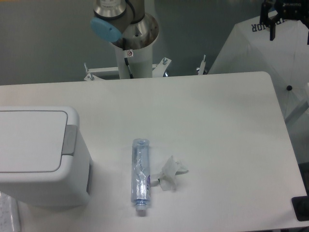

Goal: Open the trash can

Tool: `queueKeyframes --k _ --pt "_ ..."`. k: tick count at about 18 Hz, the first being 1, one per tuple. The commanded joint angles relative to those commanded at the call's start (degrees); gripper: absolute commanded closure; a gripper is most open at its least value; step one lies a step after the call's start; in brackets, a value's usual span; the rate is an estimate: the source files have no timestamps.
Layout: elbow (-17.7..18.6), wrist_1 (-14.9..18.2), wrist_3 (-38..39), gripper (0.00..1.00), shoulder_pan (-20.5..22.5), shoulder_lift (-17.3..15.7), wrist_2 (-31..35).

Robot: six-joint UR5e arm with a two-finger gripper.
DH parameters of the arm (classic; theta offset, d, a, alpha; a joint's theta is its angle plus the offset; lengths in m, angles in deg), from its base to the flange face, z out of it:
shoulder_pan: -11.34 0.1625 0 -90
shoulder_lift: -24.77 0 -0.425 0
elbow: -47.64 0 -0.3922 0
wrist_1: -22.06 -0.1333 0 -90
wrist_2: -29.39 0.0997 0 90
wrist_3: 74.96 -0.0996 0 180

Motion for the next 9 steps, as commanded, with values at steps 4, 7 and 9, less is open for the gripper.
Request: queueKeyframes --k 4,7,9 --pt "-0.1 0.0 0.1 0.00 -0.3 0.1 0.0" --pt "-0.1 0.1 0.4 0.00 -0.4 -0.1 0.0" --pt "-0.3 0.3 3.8 0.00 -0.4 0.1 -2.0"
